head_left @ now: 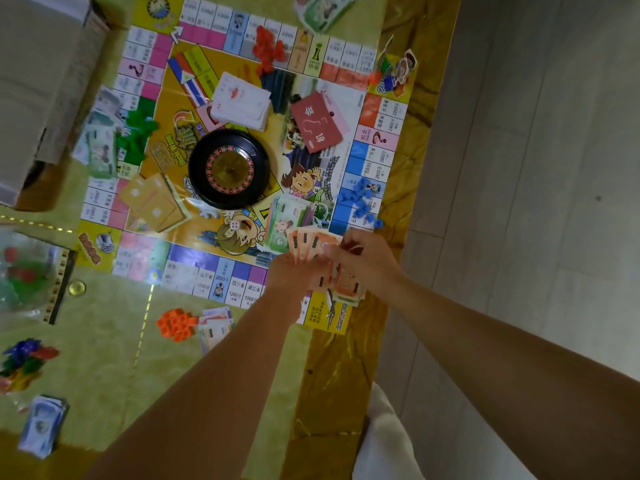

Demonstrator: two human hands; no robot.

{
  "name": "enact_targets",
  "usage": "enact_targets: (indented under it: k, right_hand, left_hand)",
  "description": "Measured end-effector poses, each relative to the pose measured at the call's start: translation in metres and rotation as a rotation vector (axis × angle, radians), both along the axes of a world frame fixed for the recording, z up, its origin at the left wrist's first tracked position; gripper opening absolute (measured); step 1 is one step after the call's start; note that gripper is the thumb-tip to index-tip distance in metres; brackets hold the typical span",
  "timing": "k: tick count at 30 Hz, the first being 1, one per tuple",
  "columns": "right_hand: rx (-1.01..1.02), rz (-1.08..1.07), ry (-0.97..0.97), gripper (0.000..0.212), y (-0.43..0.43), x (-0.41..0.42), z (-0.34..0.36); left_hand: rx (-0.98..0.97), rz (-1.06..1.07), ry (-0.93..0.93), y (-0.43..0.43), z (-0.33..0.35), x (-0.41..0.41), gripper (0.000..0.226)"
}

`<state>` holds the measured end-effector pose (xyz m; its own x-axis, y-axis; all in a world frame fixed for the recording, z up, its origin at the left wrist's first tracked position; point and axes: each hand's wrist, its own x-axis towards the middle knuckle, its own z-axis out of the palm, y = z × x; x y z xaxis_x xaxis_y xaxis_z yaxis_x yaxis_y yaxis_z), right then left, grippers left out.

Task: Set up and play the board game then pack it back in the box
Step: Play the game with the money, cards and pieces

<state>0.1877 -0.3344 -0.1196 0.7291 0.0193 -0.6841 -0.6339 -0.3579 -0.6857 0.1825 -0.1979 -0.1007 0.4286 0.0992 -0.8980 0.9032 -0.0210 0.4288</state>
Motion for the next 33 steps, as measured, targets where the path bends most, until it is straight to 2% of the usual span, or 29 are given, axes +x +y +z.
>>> enact_targets:
  k: [4, 6, 10, 13, 15, 19, 25, 29, 33]
  right_hand:
    - [-0.025, -0.075, -0.055, 0.019, 0.002, 0.022, 0.004]
    - [0.023, -0.104, -0.055, 0.018, 0.005, 0.037, 0.007]
    - [0.042, -0.006, 0.001, 0.022, 0.009, 0.067, 0.004]
    - [0.001, -0.005, -0.033, 0.021, 0.008, 0.096, 0.001]
    - [-0.030, -0.031, -0.064, 0.020, 0.008, 0.121, -0.001]
    - [-0.008, -0.155, -0.114, 0.016, 0.013, 0.184, -0.002]
    - [0.144, -0.457, -0.069, 0.010, 0.020, 0.273, -0.002]
    - [0.163, -0.581, -0.021, 0.024, 0.019, 0.312, -0.013]
    - [0.163, -0.648, 0.028, 0.004, 0.019, 0.331, -0.022]
  left_hand:
    - [-0.019, 0.063, -0.053, 0.000, 0.005, 0.016, 0.012]
    - [-0.005, 0.077, -0.109, 0.000, 0.010, 0.031, 0.016]
    - [0.074, 0.085, -0.187, 0.000, 0.012, 0.064, 0.016]
    - [0.081, 0.104, -0.188, -0.001, 0.011, 0.092, 0.009]
    - [0.069, 0.155, -0.172, -0.002, 0.011, 0.114, 0.013]
    - [0.100, 0.207, -0.230, -0.003, 0.007, 0.161, 0.013]
    - [0.249, 0.240, -0.317, 0.001, -0.004, 0.219, 0.020]
    - [0.157, 0.278, -0.359, -0.003, -0.008, 0.245, 0.019]
    - [0.068, 0.305, -0.361, -0.007, -0.014, 0.260, 0.011]
